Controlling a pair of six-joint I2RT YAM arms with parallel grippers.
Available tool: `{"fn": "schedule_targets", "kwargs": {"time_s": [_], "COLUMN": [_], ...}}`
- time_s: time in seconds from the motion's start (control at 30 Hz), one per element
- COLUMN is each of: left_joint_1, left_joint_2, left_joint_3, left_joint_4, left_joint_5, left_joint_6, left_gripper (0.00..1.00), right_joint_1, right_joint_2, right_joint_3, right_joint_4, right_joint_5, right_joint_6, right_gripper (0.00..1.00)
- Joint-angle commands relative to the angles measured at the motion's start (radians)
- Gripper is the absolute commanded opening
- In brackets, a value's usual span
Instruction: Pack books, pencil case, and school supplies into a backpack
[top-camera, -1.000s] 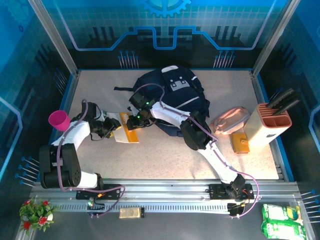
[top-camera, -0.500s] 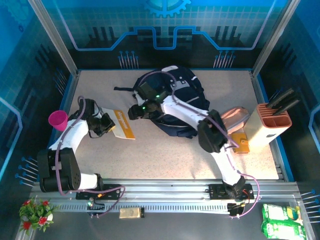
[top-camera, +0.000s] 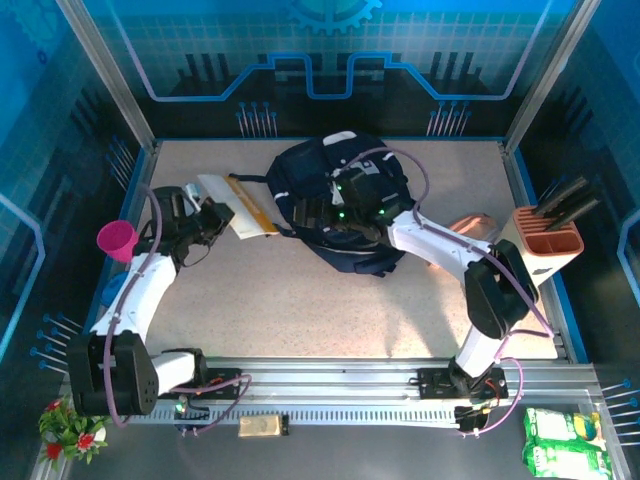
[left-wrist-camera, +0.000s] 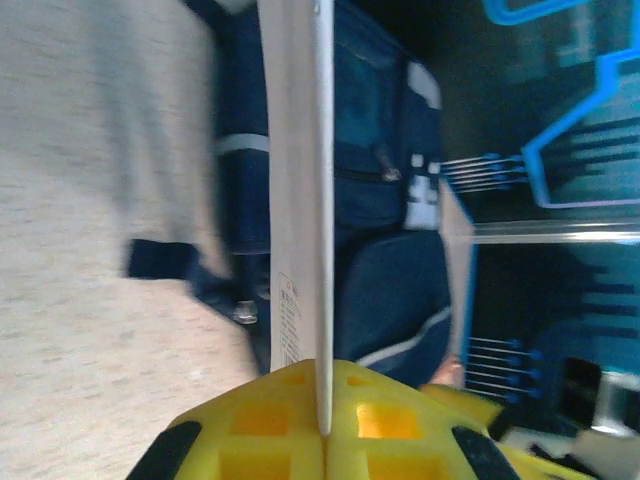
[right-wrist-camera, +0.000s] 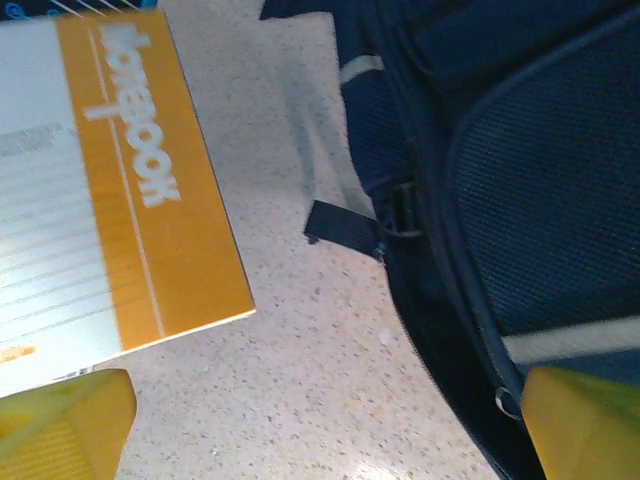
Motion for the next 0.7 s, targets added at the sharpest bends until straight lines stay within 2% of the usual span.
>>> {"fn": "schedule_targets", "kwargs": {"time_s": [0.0, 0.3, 0.5, 0.67], "left_joint_1": [-0.086, -0.239, -0.297, -0.333], "left_joint_2": [0.052, 0.245, 0.309, 0.332], "left_joint_3": [-0.002, 0.071, 0.084, 0.098], "left_joint_4": [0.268, 0.603, 0.754, 0.813], "left_joint_5": [0.011, -0.023, -0.099, -0.133], "left_joint_6": [-0.159, -0.325, -0.386, -0.410], "left_gripper": [0.00, 0.00, 0.00, 0.00], "right_joint_1": [-0.028, -0.146, -0.167, -0.172], "right_joint_2": [-0.077, -0.151, -0.181, -0.150], "right_joint_3": [-0.061, -0.261, -0.289, -0.298], "right_joint_4": [0.192, 0.512, 0.521, 0.586], "right_joint_5": [0.025, -0.084, -0.080, -0.113], "right_joint_6": [0.088, 0.325, 0.404, 0.511], "right_gripper": [1.00, 1.00, 1.00, 0.99]}}
